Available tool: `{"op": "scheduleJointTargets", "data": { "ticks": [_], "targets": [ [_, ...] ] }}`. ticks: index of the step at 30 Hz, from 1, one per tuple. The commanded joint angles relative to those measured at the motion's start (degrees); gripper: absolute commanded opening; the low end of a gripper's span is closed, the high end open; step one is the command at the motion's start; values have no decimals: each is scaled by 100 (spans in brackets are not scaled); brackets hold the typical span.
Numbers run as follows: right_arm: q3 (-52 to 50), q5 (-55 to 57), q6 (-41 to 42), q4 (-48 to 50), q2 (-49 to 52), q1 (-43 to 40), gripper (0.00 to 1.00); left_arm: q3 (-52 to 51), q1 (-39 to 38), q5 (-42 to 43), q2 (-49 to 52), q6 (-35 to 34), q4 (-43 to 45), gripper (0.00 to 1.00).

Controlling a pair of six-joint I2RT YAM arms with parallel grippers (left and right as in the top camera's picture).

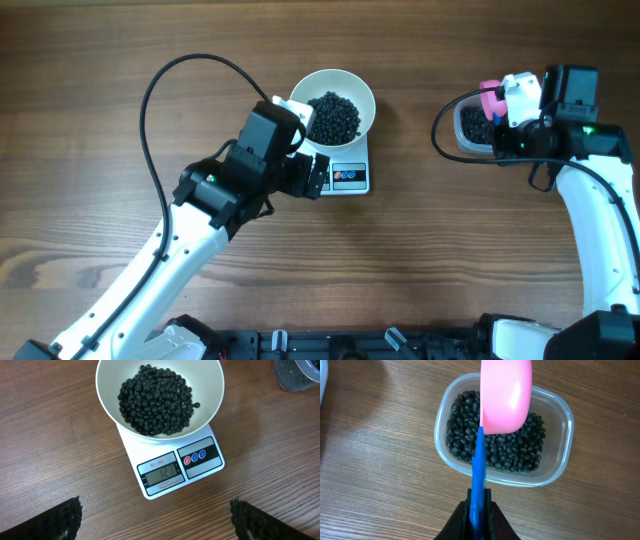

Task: Scoop item into bowl and weigh 150g on scale
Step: 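Lower the scoop into the beans and drag to fill it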

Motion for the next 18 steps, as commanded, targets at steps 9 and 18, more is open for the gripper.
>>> {"op": "scheduleJointTargets", "data": {
  "ticks": [9,18],
  "targets": [
    [-39,752,-15,50,380,-219,4,81,9,48,44,66,15,100],
    [-39,708,28,57,824,-227,4,81,11,48,44,66,15,100]
  ]
}}
